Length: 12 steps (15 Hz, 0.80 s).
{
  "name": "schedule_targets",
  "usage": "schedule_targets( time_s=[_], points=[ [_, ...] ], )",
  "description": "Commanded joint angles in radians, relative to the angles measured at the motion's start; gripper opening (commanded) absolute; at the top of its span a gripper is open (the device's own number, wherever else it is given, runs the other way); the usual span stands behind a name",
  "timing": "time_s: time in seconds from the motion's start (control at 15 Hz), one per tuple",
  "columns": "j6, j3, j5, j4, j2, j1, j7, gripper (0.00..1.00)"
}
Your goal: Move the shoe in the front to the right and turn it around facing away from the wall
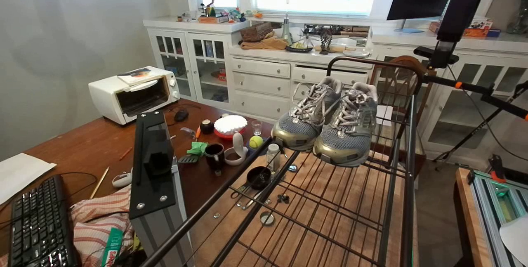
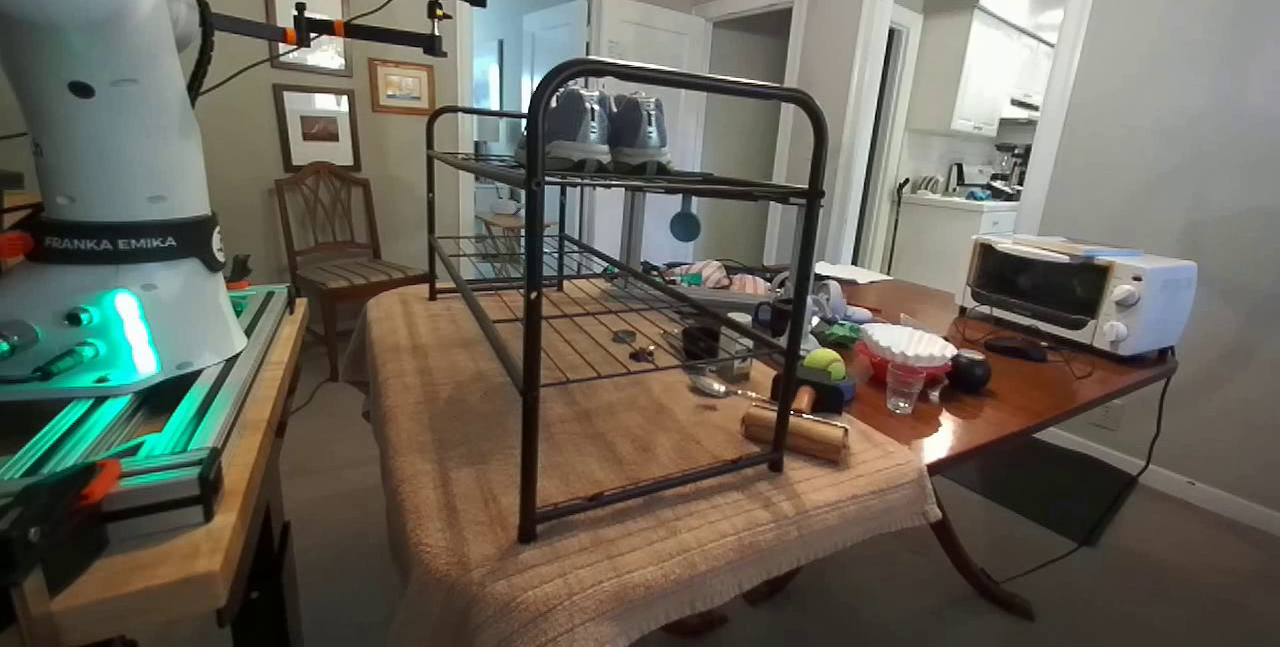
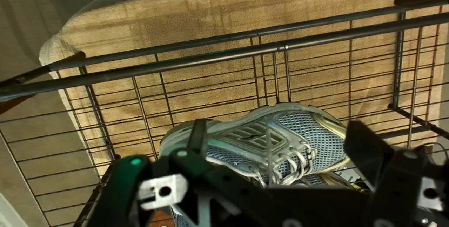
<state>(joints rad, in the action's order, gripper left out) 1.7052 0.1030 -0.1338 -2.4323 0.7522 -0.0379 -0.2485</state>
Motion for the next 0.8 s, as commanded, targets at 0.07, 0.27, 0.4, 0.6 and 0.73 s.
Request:
schedule_targets(
  time_s=[0.07,0.27,0.4,0.6,0.73],
  points=[
    [-0.004,0.006,-0.004,0.003,0.0,0.009,0.005,1.0],
    [-0.004,0.006,-0.004,0.003,0.0,0.009,0.005,1.0],
    [0.015,0.011,0.012,0.001,-0.007,0.022,-0.005,1.0],
    [0.104,-0.018,0.025,-0.001,-0.021,0.038,0.036,1.0],
    [0.207,-0.036,0.025,-0.014,-0.026,0.039,0.08,1.0]
  ],
)
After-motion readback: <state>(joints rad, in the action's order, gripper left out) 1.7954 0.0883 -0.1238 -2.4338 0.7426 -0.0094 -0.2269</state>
